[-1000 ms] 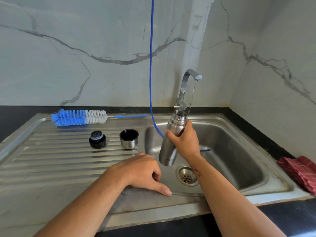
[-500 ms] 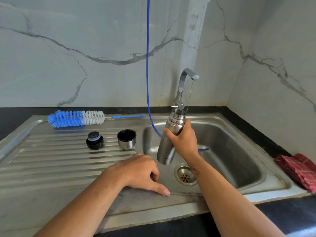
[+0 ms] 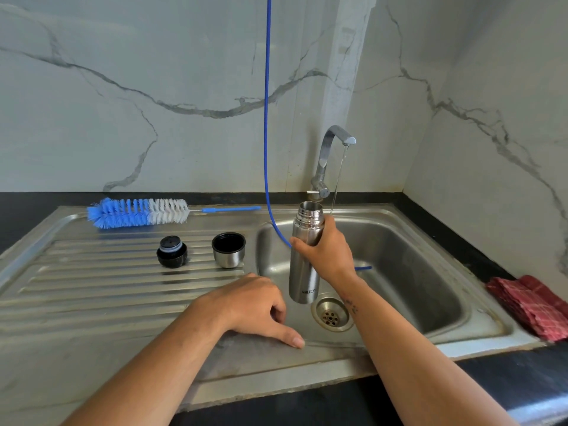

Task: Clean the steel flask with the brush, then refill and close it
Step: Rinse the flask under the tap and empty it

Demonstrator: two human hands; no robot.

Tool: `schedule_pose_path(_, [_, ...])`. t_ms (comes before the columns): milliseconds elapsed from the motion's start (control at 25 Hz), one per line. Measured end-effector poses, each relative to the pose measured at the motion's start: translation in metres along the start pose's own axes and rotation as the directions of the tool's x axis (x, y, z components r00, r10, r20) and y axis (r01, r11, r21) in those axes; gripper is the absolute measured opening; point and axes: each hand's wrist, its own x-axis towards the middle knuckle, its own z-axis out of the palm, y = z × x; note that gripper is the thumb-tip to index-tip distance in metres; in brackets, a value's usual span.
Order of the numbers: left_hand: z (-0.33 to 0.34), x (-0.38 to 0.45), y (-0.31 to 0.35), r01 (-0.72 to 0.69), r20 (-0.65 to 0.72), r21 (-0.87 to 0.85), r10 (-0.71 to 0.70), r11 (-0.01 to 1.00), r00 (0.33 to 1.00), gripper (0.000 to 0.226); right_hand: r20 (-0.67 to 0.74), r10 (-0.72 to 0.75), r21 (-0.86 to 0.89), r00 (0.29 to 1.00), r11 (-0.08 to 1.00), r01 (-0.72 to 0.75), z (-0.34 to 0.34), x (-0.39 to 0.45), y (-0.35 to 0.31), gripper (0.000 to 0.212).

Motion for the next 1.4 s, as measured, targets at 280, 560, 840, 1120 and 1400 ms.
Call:
schedule_pose_path(280, [0.0,0.0,0.001,0.003,-0.002,-0.028,-0.003,1.0,1.0,0.08,0.244,-0.156,-0.584,0.957,0.764,0.274,-0.017,0.006,-0.004,0.062])
schedule_pose_path(560, [-0.001,-0.001,0.001,-0.013,-0.017,-0.043,0.012,0.999,1.0,0.08,0.4,-0.077,-0.873,0.913,0.272,0.405,-0.02,0.009,0.016,0.066])
schedule_pose_path(840, [-0.003,-0.003,0.003,-0.017,-0.018,-0.044,0.016,0.999,1.0,0.075,0.399,-0.111,-0.912,0.91,0.053,0.406,-0.024,0.014,0.023,0.063])
schedule_pose_path(1120, [-0.004,-0.005,0.003,-0.01,-0.014,-0.055,0.01,0.998,1.0,0.072,0.387,-0.182,-0.916,0.904,0.038,0.4,-0.033,0.018,0.009,0.067])
schedule_pose_path(1400, [-0.003,-0.006,0.003,-0.011,-0.01,-0.063,0.01,0.998,1.0,0.067,0.394,-0.283,-0.917,0.874,-0.061,0.394,-0.029,0.015,-0.004,0.056])
